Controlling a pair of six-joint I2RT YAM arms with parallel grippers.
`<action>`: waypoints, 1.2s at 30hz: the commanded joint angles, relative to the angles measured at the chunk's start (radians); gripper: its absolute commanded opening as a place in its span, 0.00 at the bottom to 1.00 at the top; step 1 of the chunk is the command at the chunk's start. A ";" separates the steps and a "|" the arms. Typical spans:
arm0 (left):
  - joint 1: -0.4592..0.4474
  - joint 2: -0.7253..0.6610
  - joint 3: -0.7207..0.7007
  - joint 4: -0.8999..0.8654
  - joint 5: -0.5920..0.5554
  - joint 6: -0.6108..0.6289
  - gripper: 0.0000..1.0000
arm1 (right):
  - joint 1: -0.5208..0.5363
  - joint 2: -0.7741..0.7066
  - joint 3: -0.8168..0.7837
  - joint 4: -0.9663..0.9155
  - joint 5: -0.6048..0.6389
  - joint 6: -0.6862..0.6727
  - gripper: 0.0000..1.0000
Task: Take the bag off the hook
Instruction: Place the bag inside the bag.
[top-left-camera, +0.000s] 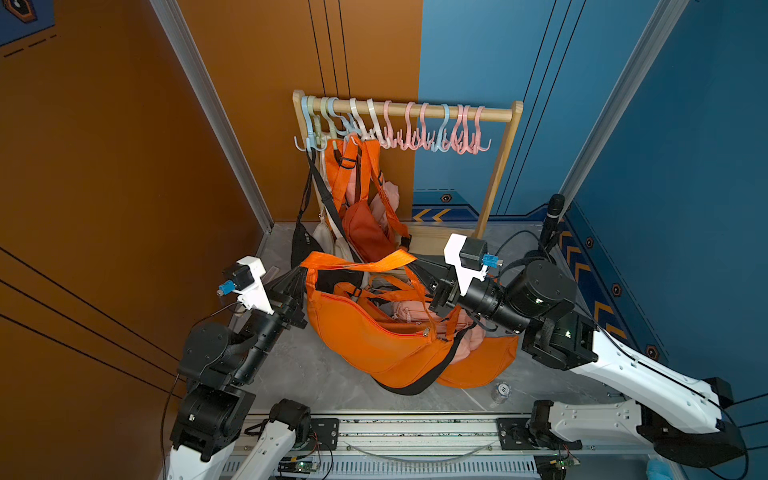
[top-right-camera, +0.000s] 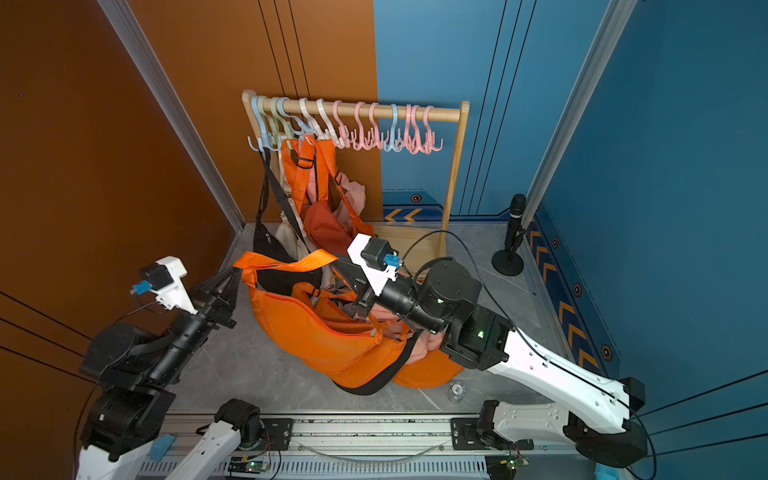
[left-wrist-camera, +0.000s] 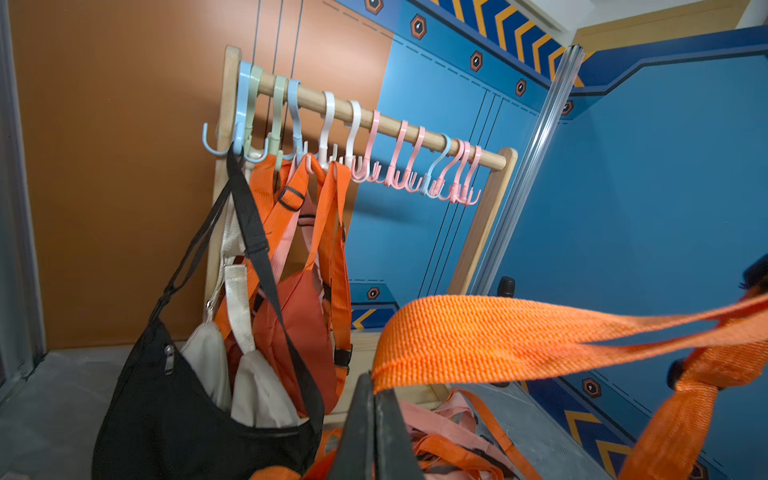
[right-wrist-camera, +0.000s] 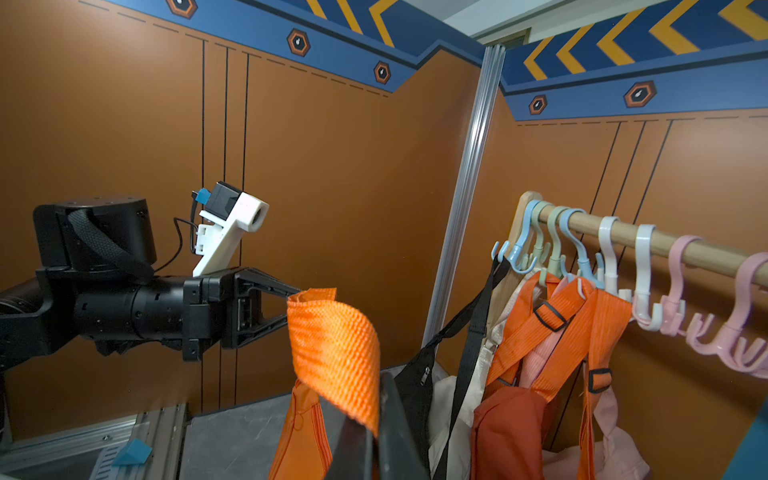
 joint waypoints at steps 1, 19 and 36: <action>-0.010 -0.028 -0.043 -0.092 -0.098 0.026 0.00 | 0.005 0.004 -0.033 0.014 0.055 0.003 0.00; -0.013 0.207 -0.265 0.194 -0.076 -0.097 0.00 | -0.218 0.152 -0.178 0.134 0.031 0.173 0.00; -0.059 0.469 -0.334 0.348 -0.057 -0.181 0.00 | -0.393 0.194 -0.373 0.230 0.113 0.257 0.00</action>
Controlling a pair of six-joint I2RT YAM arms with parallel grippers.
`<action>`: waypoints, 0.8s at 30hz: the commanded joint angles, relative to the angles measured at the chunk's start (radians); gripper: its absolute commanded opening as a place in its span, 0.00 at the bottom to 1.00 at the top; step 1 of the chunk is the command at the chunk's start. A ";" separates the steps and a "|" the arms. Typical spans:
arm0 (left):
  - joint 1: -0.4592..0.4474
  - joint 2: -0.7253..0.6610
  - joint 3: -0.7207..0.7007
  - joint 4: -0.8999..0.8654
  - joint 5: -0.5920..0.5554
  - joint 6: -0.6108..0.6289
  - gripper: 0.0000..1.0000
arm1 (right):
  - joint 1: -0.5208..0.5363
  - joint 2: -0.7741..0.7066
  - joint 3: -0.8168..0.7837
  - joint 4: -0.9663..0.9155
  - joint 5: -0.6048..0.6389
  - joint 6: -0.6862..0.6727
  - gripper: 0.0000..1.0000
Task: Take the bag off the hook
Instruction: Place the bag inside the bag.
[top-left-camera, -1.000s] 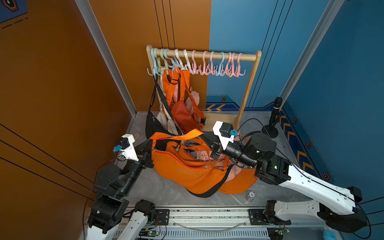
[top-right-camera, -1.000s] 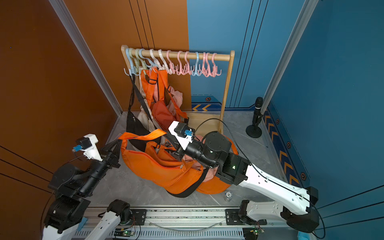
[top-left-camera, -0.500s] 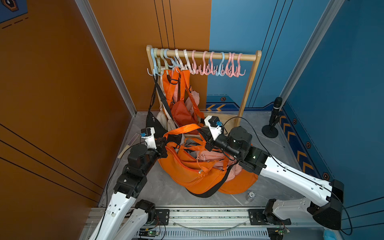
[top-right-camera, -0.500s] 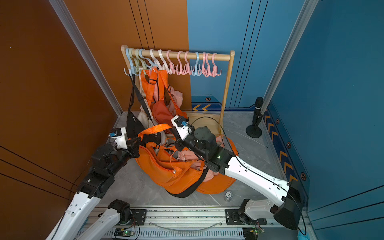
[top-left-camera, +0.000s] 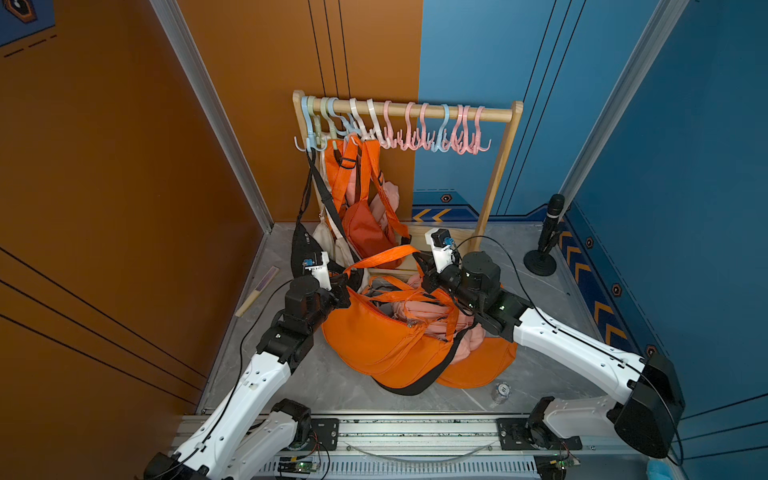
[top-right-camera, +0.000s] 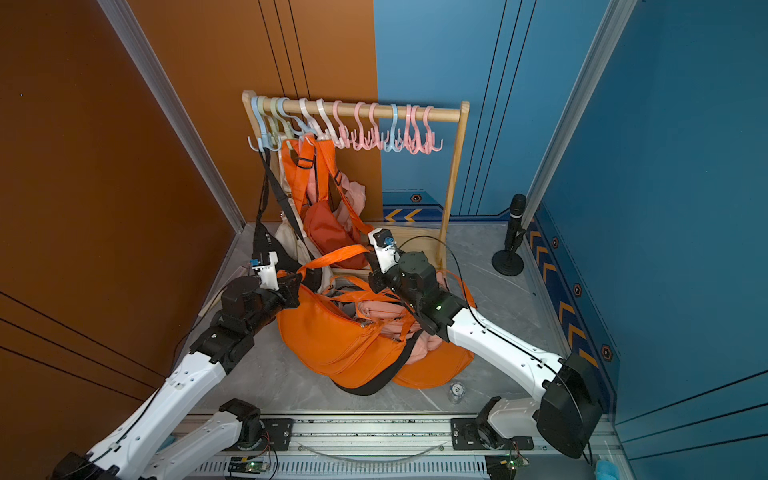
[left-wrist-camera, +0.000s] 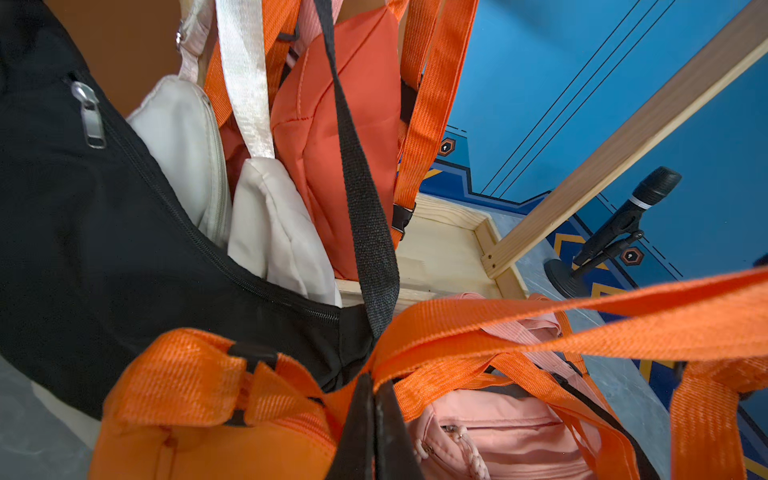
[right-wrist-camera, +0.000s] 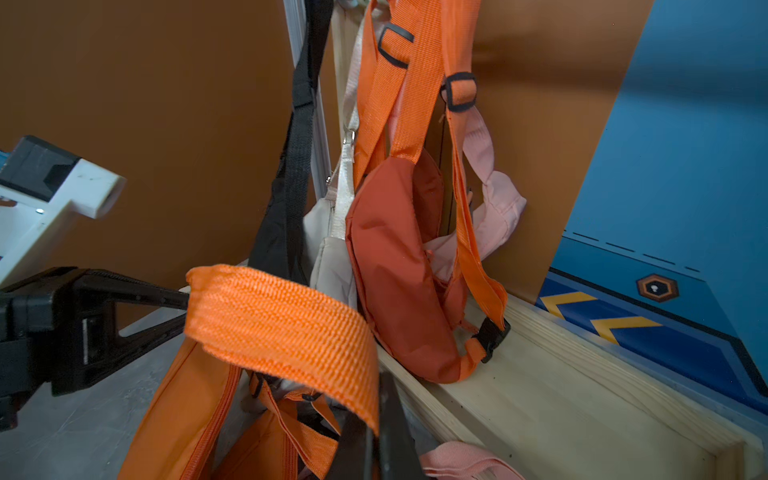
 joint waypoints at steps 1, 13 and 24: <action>-0.014 0.032 -0.021 0.039 0.007 -0.030 0.00 | -0.035 0.016 -0.054 0.053 0.056 0.059 0.00; -0.019 0.050 0.012 -0.019 -0.020 0.002 0.58 | -0.157 0.081 -0.107 0.103 0.035 0.203 0.38; 0.001 -0.007 0.138 -0.121 -0.097 0.075 0.99 | -0.219 0.041 -0.107 0.051 0.061 0.252 0.90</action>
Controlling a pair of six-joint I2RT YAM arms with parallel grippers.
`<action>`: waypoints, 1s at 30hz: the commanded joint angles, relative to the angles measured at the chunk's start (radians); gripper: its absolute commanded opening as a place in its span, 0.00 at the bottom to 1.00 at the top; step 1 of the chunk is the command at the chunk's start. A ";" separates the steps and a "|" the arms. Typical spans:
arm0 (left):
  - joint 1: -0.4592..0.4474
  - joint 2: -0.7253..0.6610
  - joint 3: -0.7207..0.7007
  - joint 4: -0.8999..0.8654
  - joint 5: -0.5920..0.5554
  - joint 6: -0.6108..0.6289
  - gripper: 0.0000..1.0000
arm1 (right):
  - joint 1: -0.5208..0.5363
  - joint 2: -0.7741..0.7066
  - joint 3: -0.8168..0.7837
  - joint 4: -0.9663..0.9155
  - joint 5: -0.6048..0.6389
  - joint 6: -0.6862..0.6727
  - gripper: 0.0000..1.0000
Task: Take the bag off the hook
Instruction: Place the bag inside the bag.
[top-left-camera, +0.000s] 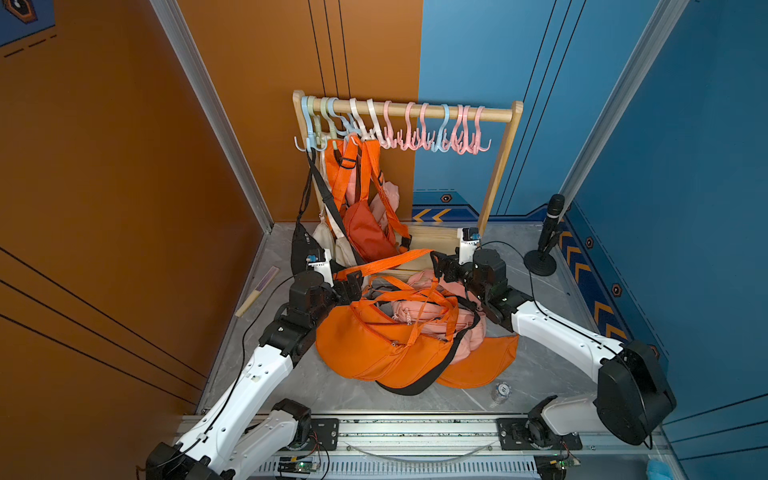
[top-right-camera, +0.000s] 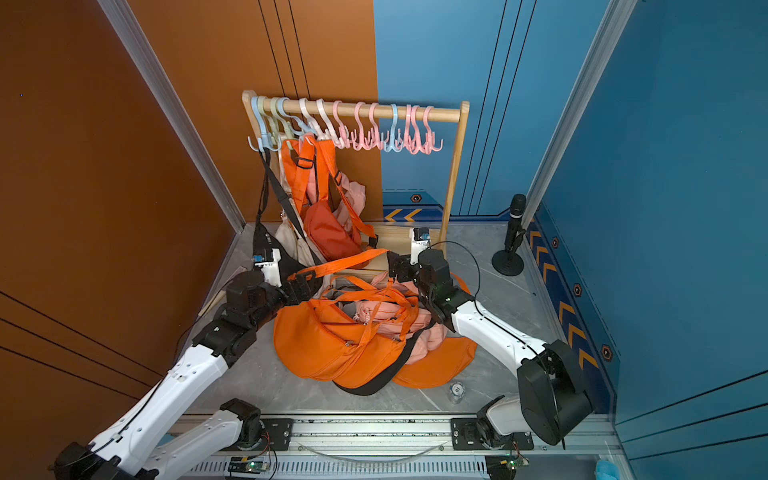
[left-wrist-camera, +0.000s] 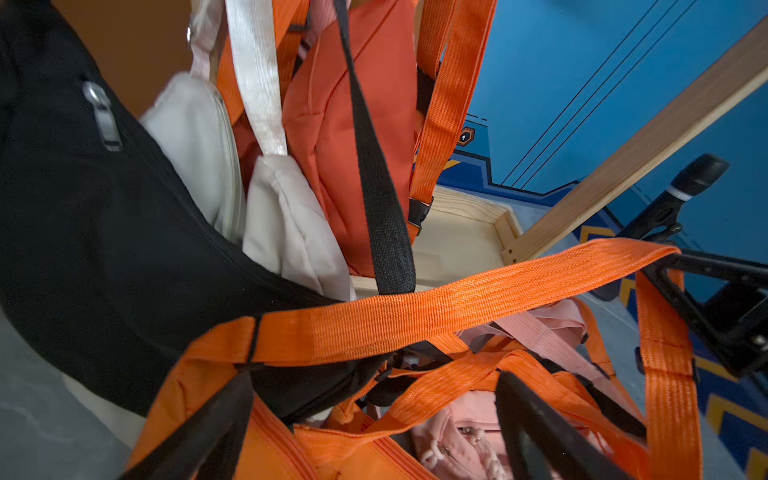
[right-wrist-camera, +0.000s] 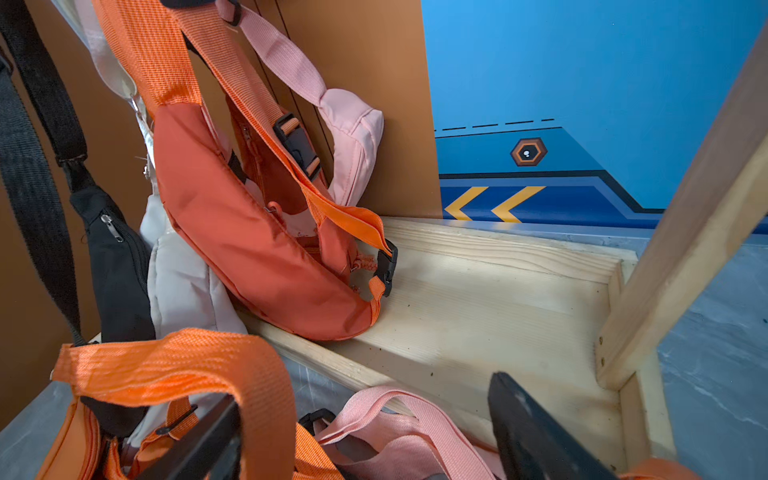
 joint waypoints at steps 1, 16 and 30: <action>0.016 -0.021 0.065 -0.049 -0.038 0.044 0.99 | -0.007 -0.042 -0.004 -0.023 0.022 0.014 0.91; 0.237 0.078 0.222 0.006 0.120 0.008 1.00 | 0.041 -0.140 0.025 -0.268 -0.133 -0.013 1.00; 0.340 0.248 0.380 0.100 0.178 -0.034 0.97 | 0.137 -0.144 0.057 -0.423 -0.207 -0.003 1.00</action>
